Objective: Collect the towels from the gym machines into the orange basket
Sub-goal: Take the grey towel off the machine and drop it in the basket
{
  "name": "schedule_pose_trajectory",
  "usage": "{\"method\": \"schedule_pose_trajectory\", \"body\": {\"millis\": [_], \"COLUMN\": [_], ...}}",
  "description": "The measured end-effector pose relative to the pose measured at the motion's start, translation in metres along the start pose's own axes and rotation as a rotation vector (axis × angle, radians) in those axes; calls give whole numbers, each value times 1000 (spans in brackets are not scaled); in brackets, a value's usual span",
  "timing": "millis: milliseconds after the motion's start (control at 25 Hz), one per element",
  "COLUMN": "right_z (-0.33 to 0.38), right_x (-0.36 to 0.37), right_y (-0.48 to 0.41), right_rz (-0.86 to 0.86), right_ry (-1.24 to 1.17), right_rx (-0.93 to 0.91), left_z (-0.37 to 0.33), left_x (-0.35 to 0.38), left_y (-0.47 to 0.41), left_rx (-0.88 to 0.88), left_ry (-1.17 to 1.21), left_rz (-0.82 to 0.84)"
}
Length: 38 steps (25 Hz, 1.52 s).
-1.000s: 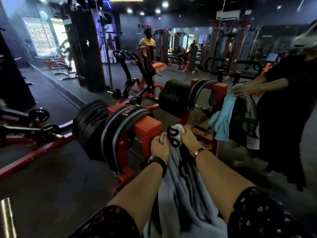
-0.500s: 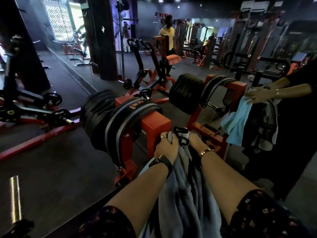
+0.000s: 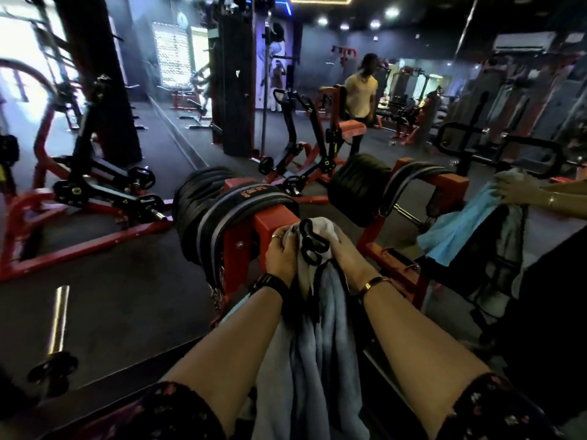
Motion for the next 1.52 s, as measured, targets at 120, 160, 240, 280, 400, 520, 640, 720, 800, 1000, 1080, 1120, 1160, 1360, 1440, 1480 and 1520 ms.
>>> {"method": "schedule_pose_trajectory", "body": {"millis": [120, 160, 240, 280, 400, 520, 640, 720, 800, 1000, 1080, 1120, 1160, 1360, 1440, 1480, 1520], "right_z": [16, 19, 29, 33, 45, 47, 42, 39, 40, 41, 42, 42, 44, 59, 61, 63, 64], "right_x": [24, 36, 62, 76, 117, 168, 222, 255, 289, 352, 371, 380, 388, 430, 449, 456, 462], "right_y": [20, 27, 42, 48, 69, 100, 140, 163, 195, 289, 326, 345, 366, 467, 508, 530, 551], "right_rz": [101, 122, 163, 191, 287, 387, 565, 599, 615, 744, 800, 827, 853, 1057, 1150, 1197, 1242], "right_ry": [-114, -166, -226, -232, -122, -115, -140, -109, -122, -152, -172, -189, -217, -362, -397, -414, -421], "right_rx": [-63, -65, -63, -56, -109, -114, -57, -38, 0, 48, 49, 70, 101, 151, 145, 152, 158], "left_z": [-18, -24, -35, -40, -51, -52, -45, -45, -53, -76, -84, -89, -90, -118, -126, -128, -131], "left_x": [-17, -26, -47, -62, -105, -168, -232, -274, -317, -405, -434, -449, -464, -524, -552, -565, -577], "left_y": [19, 24, 29, 34, 50, 73, 95, 114, 143, 228, 261, 280, 297, 388, 429, 450, 470], "left_rx": [-3, 18, 82, 96, 90, 86, 56, 72, 97, 139, 158, 169, 179, 235, 241, 245, 257], "left_ry": [123, 170, 211, 214, 306, 300, 335, 288, 266, 215, 150, 118, 105, 70, 82, 87, 91], "left_rz": [1, -19, -70, -95, -110, -200, -307, -405, -461, -618, -656, -688, -719, -833, -918, -977, -1028]}}
Point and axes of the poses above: each hand's wrist, its own y-axis away from the middle knuckle, its own x-axis out of the palm, z = x × y, the point moved 6 cm from there along -y, towards the middle knuckle, and after that the axes turned 5 degrees about -z, right-handed, at the moved point
